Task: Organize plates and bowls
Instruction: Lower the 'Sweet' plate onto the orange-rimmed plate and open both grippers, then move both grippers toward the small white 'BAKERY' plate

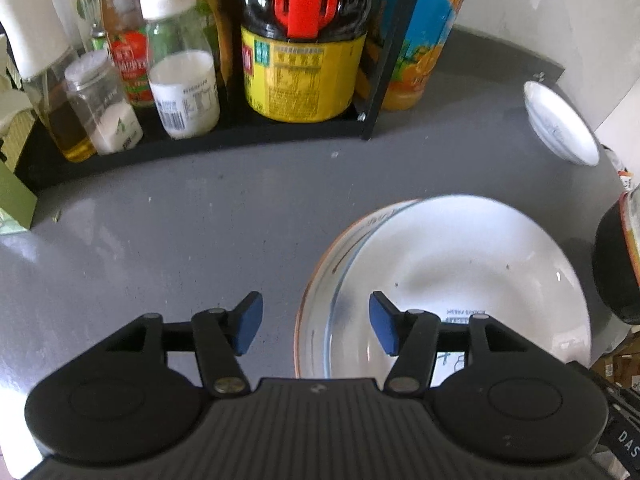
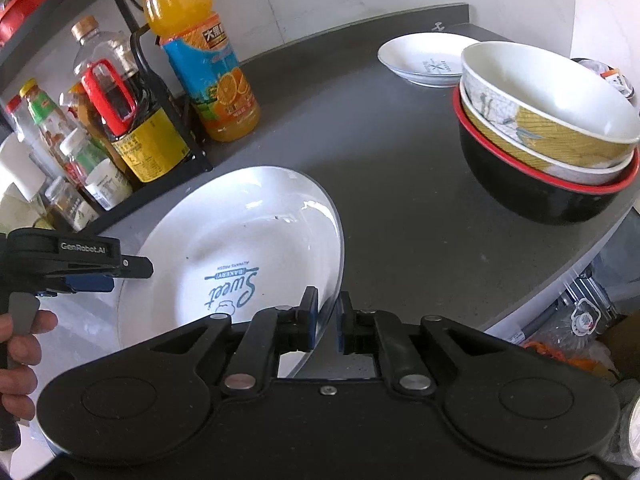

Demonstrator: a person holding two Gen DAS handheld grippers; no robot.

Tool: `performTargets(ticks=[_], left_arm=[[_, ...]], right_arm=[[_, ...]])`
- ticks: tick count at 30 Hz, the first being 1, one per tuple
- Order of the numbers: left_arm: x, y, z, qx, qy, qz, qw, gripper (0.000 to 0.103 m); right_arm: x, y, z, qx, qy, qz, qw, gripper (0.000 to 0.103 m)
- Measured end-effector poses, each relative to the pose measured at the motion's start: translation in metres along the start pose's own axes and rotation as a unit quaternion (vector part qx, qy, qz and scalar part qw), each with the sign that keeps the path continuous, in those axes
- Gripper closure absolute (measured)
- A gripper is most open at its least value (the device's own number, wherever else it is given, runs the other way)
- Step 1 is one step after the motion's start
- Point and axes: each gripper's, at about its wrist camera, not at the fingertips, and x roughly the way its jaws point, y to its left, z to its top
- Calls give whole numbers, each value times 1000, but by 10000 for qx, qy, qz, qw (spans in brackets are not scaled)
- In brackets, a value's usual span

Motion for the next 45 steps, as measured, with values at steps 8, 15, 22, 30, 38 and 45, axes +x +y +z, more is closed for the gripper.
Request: performTargets(ticks=[8,15,22,30,38,45], left_arm=[[11,13,-2,-81,19,81,9999,45],[10,10,-1,-50,-47,185,9998,42],[0,-11,22,-3,-157,-210,9997,42],[1,-59,68,350,-221,-687,9968,41],[14,-101,114,781,-291,-1128,9901,34],[19,-134,140,980,-310,-1316,9860,30]], right_arm=[[13,3,-6,-80,116,-75,9999,81],[19,1,-3,26,175,-104,9998,77],[2,-4,19,149,-8,179,9997,74],[-13,-9,63,299,-457,35,9985,73],[-24,-26,102,748,-845,-210,9934,63],[-40,-58,130,1149,-1134,-464,9858,53]])
